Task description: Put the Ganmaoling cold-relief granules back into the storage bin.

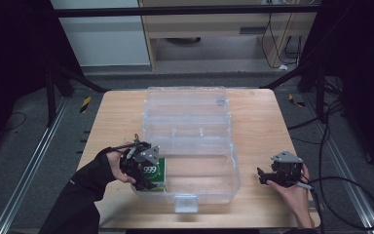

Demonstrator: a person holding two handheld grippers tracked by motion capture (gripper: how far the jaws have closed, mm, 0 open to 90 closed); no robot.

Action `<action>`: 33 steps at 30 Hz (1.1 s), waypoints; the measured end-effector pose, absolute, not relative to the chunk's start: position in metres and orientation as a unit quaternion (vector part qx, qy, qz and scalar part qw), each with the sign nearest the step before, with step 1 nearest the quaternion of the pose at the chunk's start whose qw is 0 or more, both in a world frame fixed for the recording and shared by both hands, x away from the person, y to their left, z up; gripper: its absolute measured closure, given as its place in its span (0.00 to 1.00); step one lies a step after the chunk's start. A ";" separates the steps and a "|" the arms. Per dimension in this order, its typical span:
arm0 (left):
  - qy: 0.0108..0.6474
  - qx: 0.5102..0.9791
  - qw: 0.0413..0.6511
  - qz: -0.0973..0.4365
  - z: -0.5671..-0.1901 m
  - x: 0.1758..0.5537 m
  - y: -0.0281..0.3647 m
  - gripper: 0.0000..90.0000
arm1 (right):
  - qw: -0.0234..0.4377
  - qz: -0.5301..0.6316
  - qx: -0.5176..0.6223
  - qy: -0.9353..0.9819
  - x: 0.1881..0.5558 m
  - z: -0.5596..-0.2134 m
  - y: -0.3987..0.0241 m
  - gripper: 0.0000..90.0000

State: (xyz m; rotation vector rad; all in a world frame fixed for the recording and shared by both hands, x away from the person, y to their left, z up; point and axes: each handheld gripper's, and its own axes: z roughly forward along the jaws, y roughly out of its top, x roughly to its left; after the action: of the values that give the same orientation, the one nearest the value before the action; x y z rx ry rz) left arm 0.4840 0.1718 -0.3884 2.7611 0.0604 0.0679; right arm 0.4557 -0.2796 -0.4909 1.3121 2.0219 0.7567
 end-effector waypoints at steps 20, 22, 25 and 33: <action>0.025 0.982 0.186 0.029 -0.401 0.481 0.171 0.15 | 0.304 0.285 0.495 0.762 0.456 -0.491 -0.279 0.03; 0.025 0.982 0.185 0.029 -0.401 0.481 0.171 0.15 | 0.303 0.284 0.495 0.763 0.456 -0.491 -0.279 0.03; 0.026 0.982 0.184 0.030 -0.401 0.481 0.171 0.14 | 0.304 0.284 0.495 0.763 0.456 -0.491 -0.279 0.03; 0.022 0.982 0.185 0.035 -0.395 0.481 0.173 0.15 | 0.303 0.281 0.495 0.764 0.456 -0.491 -0.280 0.02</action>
State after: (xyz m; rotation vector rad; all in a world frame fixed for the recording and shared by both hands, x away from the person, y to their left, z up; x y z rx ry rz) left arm 0.4809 0.1727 -0.3947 2.7673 0.0616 0.0998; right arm 0.4555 -0.2796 -0.4910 1.3126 2.0265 0.7450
